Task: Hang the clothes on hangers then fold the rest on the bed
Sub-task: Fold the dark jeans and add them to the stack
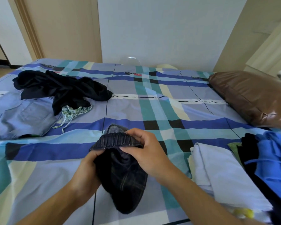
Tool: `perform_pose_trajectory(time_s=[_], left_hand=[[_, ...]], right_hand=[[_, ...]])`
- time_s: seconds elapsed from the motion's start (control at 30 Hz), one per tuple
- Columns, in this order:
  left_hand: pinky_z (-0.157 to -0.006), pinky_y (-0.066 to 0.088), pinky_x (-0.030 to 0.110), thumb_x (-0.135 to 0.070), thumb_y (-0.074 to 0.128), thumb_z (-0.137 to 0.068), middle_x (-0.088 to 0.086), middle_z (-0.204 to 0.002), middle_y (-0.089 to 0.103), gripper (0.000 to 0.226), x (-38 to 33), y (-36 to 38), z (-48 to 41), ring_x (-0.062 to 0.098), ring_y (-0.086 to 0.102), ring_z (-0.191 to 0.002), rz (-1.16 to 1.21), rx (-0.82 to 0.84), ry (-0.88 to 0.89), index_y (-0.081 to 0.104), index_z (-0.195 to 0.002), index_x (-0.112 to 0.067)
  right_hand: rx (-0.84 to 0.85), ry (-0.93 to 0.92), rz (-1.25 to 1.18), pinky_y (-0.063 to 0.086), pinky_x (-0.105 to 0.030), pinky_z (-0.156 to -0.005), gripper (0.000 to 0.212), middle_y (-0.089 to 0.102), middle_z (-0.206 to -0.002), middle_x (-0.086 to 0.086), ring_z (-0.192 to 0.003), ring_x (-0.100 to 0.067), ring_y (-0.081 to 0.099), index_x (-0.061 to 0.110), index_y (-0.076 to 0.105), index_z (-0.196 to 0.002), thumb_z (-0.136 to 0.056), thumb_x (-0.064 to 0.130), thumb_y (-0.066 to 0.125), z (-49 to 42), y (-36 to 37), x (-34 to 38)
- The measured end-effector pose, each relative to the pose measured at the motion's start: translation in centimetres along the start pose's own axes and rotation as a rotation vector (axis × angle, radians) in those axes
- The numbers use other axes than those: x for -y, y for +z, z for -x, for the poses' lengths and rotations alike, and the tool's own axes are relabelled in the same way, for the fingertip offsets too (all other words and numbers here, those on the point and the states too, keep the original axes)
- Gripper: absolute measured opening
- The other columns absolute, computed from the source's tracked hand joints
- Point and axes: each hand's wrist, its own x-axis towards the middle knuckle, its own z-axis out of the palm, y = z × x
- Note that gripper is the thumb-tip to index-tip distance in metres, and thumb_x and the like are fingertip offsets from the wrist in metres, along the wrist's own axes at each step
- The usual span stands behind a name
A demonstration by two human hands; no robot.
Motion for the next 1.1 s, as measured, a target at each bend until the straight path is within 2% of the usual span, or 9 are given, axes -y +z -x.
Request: perform_pose_trajectory(time_s=[0.1, 0.27, 0.47, 0.57, 0.7, 0.8, 0.9, 0.97, 1.1], left_hand=[[-0.082, 0.047, 0.043, -0.025, 0.043, -0.092, 0.014, -0.100, 0.077, 0.044, -0.8, 0.3, 0.2, 0.023, 0.076, -0.083, 0.033, -0.017, 0.001, 0.083, -0.081, -0.011], [-0.085, 0.046, 0.045, -0.036, 0.036, -0.102, 0.009, -0.113, 0.075, 0.049, -2.1, 0.7, 0.9, 0.024, 0.075, -0.095, 0.052, 0.011, -0.044, 0.079, -0.107, -0.013], [-0.087, 0.047, 0.044, -0.038, 0.049, -0.083, 0.014, -0.111, 0.075, 0.044, -2.8, 0.5, 1.6, 0.027, 0.075, -0.092, 0.044, 0.128, -0.110, 0.083, -0.093, -0.011], [-0.088, 0.051, 0.041, -0.033, 0.055, -0.081, 0.011, -0.105, 0.077, 0.036, -3.2, 0.6, 1.5, 0.026, 0.075, -0.093, -0.151, 0.049, -0.088, 0.083, -0.089, -0.012], [-0.093, 0.055, 0.045, -0.042, 0.052, -0.098, 0.002, -0.109, 0.075, 0.029, -2.2, -0.6, 1.1, 0.028, 0.069, -0.107, -0.661, -0.092, -0.090, 0.069, -0.112, -0.023], [-0.083, 0.060, 0.054, -0.053, 0.049, -0.097, 0.011, -0.107, 0.075, 0.042, -1.2, -1.4, 1.4, 0.037, 0.073, -0.093, -0.462, -0.003, -0.360, 0.073, -0.113, -0.022], [-0.076, 0.060, 0.048, -0.036, 0.044, -0.103, 0.010, -0.112, 0.075, 0.034, -1.2, -0.8, 1.1, 0.030, 0.074, -0.094, -0.134, 0.008, -0.248, 0.069, -0.119, -0.018], [-0.083, 0.057, 0.047, -0.025, 0.042, -0.104, 0.009, -0.110, 0.076, 0.031, -2.0, -0.7, 0.6, 0.025, 0.075, -0.092, 0.012, -0.032, -0.138, 0.069, -0.116, -0.014], [-0.084, 0.055, 0.040, -0.017, 0.045, -0.102, 0.011, -0.110, 0.075, 0.031, -3.6, -1.4, 0.2, 0.023, 0.073, -0.097, -0.016, -0.087, 0.001, 0.069, -0.118, -0.007]], right_hand=[[-0.092, -0.009, 0.066, 0.056, -0.035, -0.078, 0.020, 0.075, -0.086, 0.001, -0.081, -0.019, 0.071, 0.022, 0.063, -0.094, -0.086, 0.015, 0.079, -0.3, -0.5, -0.4], [-0.144, 0.050, 0.069, 0.055, -0.056, -0.074, 0.012, 0.073, -0.082, -0.008, -0.078, -0.038, 0.069, 0.027, 0.064, -0.094, -0.093, 0.015, 0.065, -0.9, -1.3, -0.8], [0.068, 0.308, -0.200, 0.056, -0.042, -0.091, 0.023, 0.075, -0.106, -0.017, -0.092, -0.030, 0.072, 0.008, 0.076, -0.102, -0.099, 0.008, 0.054, -0.3, -0.7, -1.3], [0.053, 0.421, -0.354, 0.057, -0.038, -0.086, 0.030, 0.077, -0.101, -0.014, -0.090, -0.027, 0.073, 0.014, 0.079, -0.095, -0.103, 0.017, 0.050, -0.3, -0.3, -1.2], [-0.163, 0.464, -0.500, 0.053, -0.051, -0.102, 0.036, 0.075, -0.113, -0.013, -0.106, -0.032, 0.072, 0.014, 0.074, -0.117, -0.101, 0.039, 0.054, -1.1, 0.0, -1.9], [-0.203, 0.422, -0.607, 0.053, -0.051, -0.102, 0.036, 0.075, -0.115, -0.014, -0.109, -0.033, 0.071, 0.010, 0.072, -0.121, -0.100, 0.035, 0.056, -1.1, 0.3, -1.6], [-0.202, 0.344, -0.537, 0.055, -0.048, -0.096, 0.024, 0.076, -0.111, -0.010, -0.105, -0.029, 0.072, 0.021, 0.076, -0.109, -0.100, 0.031, 0.056, -0.8, 0.5, -1.1], [-0.240, 0.177, -0.260, 0.055, -0.043, -0.093, 0.016, 0.075, -0.110, -0.003, -0.107, -0.023, 0.071, 0.028, 0.074, -0.106, -0.094, 0.027, 0.064, -0.9, 0.1, -1.2], [-0.276, -0.165, 0.086, 0.051, -0.024, -0.084, 0.049, 0.064, -0.104, 0.007, -0.103, -0.011, 0.063, 0.031, 0.056, -0.116, -0.085, -0.003, 0.072, -0.5, -1.3, -1.1]])
